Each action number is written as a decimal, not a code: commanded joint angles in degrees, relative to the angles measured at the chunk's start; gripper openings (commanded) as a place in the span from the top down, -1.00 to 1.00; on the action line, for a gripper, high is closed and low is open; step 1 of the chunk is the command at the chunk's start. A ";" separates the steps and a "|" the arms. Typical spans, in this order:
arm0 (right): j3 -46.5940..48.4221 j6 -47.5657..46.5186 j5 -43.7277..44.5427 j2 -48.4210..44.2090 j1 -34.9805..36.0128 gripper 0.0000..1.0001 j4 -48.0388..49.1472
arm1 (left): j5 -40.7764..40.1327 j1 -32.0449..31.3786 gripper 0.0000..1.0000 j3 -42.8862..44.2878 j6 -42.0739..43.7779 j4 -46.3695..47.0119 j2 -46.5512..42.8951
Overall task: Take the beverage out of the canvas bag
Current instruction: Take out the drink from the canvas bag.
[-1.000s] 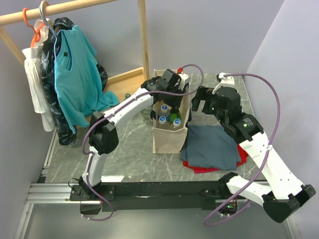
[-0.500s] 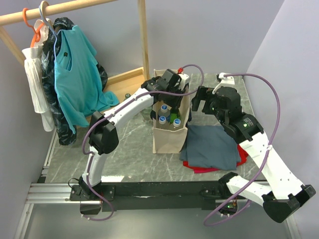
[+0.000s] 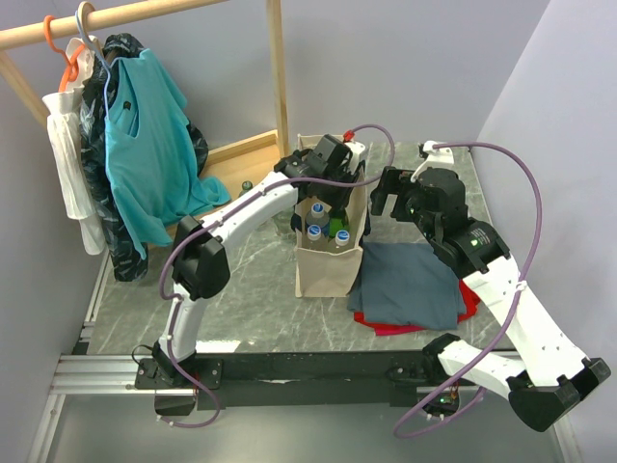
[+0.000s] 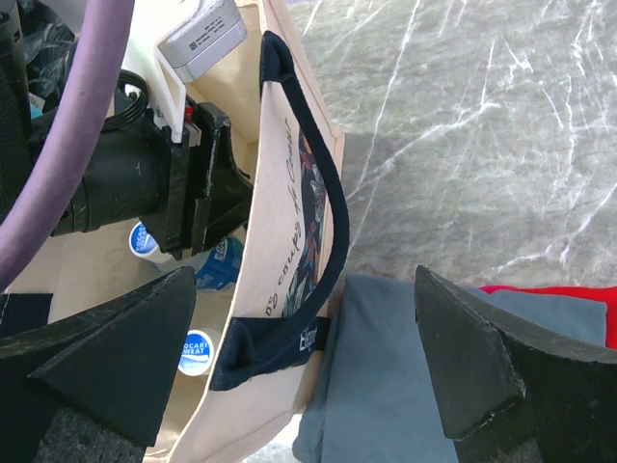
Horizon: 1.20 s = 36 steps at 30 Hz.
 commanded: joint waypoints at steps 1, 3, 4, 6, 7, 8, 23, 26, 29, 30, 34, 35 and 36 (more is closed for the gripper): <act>-0.52 0.18 0.29 -0.58 -0.46 -1.00 2.03 | -1.89 -0.11 0.98 -0.28 0.02 6.42 -7.36; -0.52 0.18 0.29 -0.84 -0.46 -1.00 1.94 | -3.54 -0.03 0.98 -0.46 0.02 7.04 -8.07; -0.43 0.27 0.38 -0.76 -0.54 -1.00 1.94 | -3.73 -0.03 0.98 -0.46 0.11 7.13 -8.51; -0.61 0.18 0.29 -1.02 -0.46 -1.00 2.20 | -4.08 -0.11 0.98 -0.02 0.29 6.96 -8.86; -0.52 0.10 0.29 -1.19 -0.54 -1.00 2.20 | -4.17 -0.11 0.98 -0.02 0.37 7.04 -9.04; -0.61 0.18 0.29 -1.19 -0.54 -1.00 2.20 | -4.35 -0.03 0.98 0.06 0.38 7.04 -9.04; 0.10 0.27 -0.50 -0.76 -0.63 -1.00 2.29 | -5.58 -0.11 0.98 1.55 0.90 8.28 -11.15; 0.27 0.27 -0.68 -0.84 -0.63 -1.00 2.47 | -5.49 -0.11 0.98 2.26 1.08 7.75 -11.50; 0.36 0.36 -0.94 -0.93 -0.54 -1.00 2.47 | -5.32 -0.11 0.98 2.18 1.08 8.01 -12.20; 0.27 0.45 -1.03 -1.02 -0.54 -1.00 2.29 | -5.23 -0.11 0.98 2.26 1.08 8.01 -12.64; -0.26 0.71 -1.03 -1.28 -0.54 -1.00 2.64 | -5.40 -0.03 0.98 2.26 1.34 8.10 -13.61; -0.43 0.80 -1.03 -1.37 -0.63 -1.00 2.64 | -5.58 -0.11 0.98 2.35 1.34 8.01 -13.70; -0.43 0.88 -1.12 -1.54 -0.54 -1.00 2.73 | -5.58 -0.11 0.98 2.44 1.69 8.01 -14.13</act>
